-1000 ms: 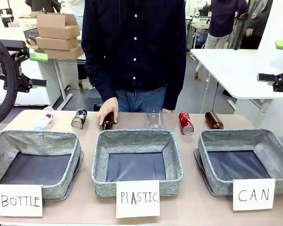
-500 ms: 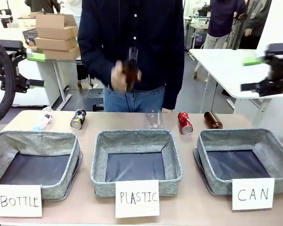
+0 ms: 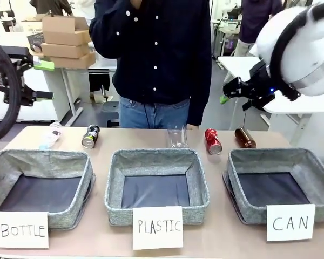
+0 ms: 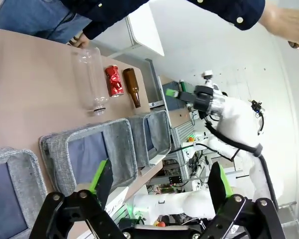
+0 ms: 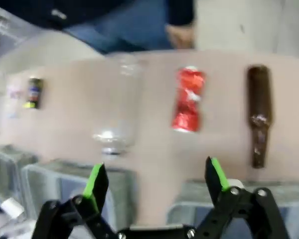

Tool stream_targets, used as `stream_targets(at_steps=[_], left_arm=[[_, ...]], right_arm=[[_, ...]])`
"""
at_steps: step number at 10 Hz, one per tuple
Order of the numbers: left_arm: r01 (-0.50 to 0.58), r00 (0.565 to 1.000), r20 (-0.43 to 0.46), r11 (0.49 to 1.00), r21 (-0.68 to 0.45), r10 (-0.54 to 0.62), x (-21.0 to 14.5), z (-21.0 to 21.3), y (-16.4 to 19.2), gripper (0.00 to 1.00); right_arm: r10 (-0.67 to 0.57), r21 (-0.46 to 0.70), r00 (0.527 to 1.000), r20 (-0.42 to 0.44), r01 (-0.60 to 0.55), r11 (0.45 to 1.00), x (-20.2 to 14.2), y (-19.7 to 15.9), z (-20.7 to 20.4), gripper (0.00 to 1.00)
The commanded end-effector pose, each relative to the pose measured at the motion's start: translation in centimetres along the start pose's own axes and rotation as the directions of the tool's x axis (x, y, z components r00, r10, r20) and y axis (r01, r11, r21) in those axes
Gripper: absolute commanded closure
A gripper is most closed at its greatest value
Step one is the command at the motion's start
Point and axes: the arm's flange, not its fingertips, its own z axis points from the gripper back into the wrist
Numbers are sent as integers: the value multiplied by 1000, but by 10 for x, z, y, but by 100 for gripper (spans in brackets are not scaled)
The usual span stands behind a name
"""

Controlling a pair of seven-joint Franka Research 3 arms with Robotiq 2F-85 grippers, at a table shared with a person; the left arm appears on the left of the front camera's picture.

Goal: Sort the can waste into the basket.
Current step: Pick up the can waste from the table and place it in the right Fabric basket.

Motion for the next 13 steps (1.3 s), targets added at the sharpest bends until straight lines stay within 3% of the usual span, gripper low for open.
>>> stream_targets(at_steps=[1,3,4,5,8,10,13], left_arm=[[22,1000,15,999,-25,-21,0,-3,0,0],[22,1000,15,999,-25,-21,0,-3,0,0],[22,1000,15,999,-25,-21,0,-3,0,0],[22,1000,15,999,-25,-21,0,-3,0,0],[22,1000,15,999,-25,-21,0,-3,0,0],[22,1000,15,999,-25,-21,0,-3,0,0],[22,1000,15,999,-25,-21,0,-3,0,0]], right_arm=[[-16,135,998,59,7,991,1,11,23,0],[-16,135,998,59,7,991,1,11,23,0],[0,29,1000,3,0,1000,3,1,4,0],[32,-86,998,-62,-37,996,25,9,-30,0],[52,-120,977,-208,-78,990,73,23,-112,0],[-14,-259,958,-287,-63,964,86,21,-173,0],[10,-209,908,-419,-107,972,85,25,-224,0]])
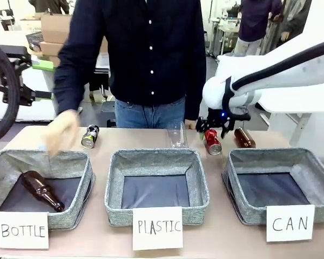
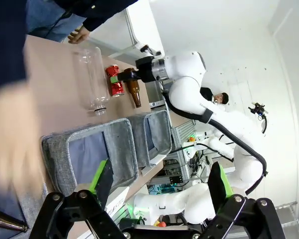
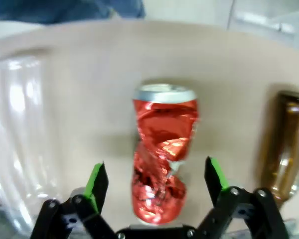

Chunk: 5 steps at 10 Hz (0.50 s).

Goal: Sort the can waste into the basket.
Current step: Pick up the can waste from the table and place it in the right Fabric basket.

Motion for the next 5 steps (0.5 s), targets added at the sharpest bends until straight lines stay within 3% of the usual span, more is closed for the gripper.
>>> stream_targets(at_steps=[1,3,4,5], left_arm=[[20,1000,16,999,-28,-20,0,-2,0,0],[20,1000,16,999,-28,-20,0,-2,0,0],[20,1000,16,999,-28,-20,0,-2,0,0],[20,1000,16,999,-28,-20,0,-2,0,0]], right_arm=[[11,0,999,-38,-11,1000,15,8,2,0],[-8,-47,998,-56,5,999,11,6,-2,0],[-7,-48,997,-74,3,999,9,5,-5,60],[-8,-49,997,-72,4,999,8,5,-7,60]])
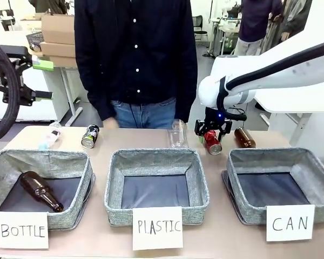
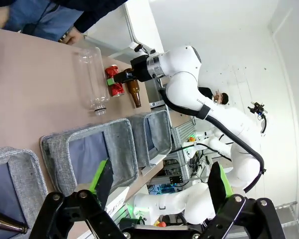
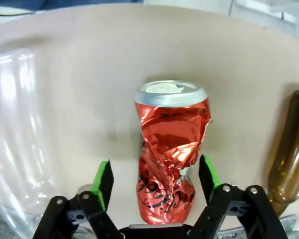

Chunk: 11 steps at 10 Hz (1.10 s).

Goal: Sort the can waste into the basket.
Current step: Pick up the can waste from the table and place it in the right Fabric basket.

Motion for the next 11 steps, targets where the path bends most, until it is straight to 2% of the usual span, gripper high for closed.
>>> stream_targets(at_steps=[1,2,3,9,11], left_arm=[[20,1000,16,999,-27,-20,0,-2,0,0],[20,1000,16,999,-27,-20,0,-2,0,0],[20,1000,16,999,-27,-20,0,-2,0,0],[20,1000,16,999,-27,-20,0,-2,0,0],[20,1000,16,999,-27,-20,0,-2,0,0]], right_arm=[[-7,-42,1000,13,7,999,2,1,0,100],[4,-54,1000,15,-3,999,1,1,-3,62],[9,-62,1000,14,-8,998,0,1,-6,100],[-18,-14,1000,9,18,1000,-2,-7,-3,100],[-2,71,1000,30,0,997,-28,-20,42,100]])
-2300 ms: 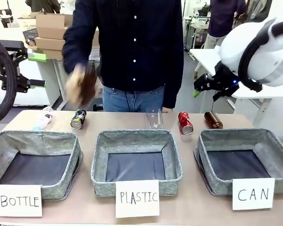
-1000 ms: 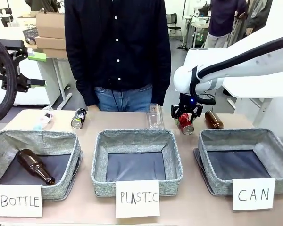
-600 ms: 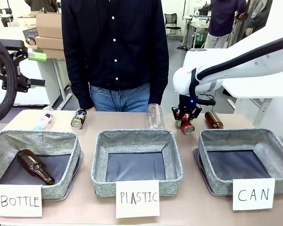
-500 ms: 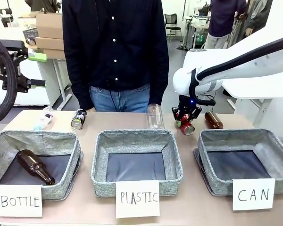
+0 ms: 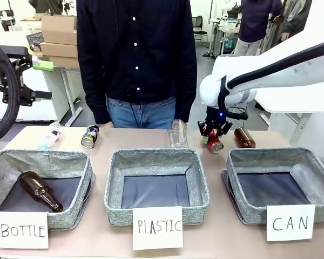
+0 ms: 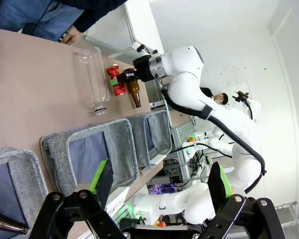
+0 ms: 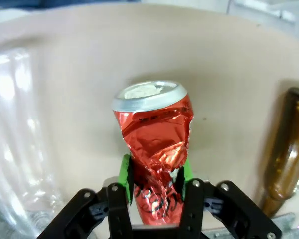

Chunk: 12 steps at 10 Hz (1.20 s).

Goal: Sort the can waste into the basket.
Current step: Pick up the can waste from the table and place it in the right Fabric basket.

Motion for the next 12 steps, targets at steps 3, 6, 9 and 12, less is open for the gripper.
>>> stream_targets(at_steps=[3,6,9,12], left_arm=[[20,1000,16,999,-28,-20,0,-2,0,0],[20,1000,16,999,-28,-20,0,-2,0,0],[20,1000,16,999,-28,-20,0,-2,0,0],[20,1000,16,999,-28,-20,0,-2,0,0]], right_arm=[[273,303,961,35,-271,914,-126,-58,140,100],[542,268,838,69,-539,799,-223,-108,159,100],[540,307,831,133,-552,775,-258,-131,140,100],[550,305,826,121,-559,771,-252,-130,137,100]])
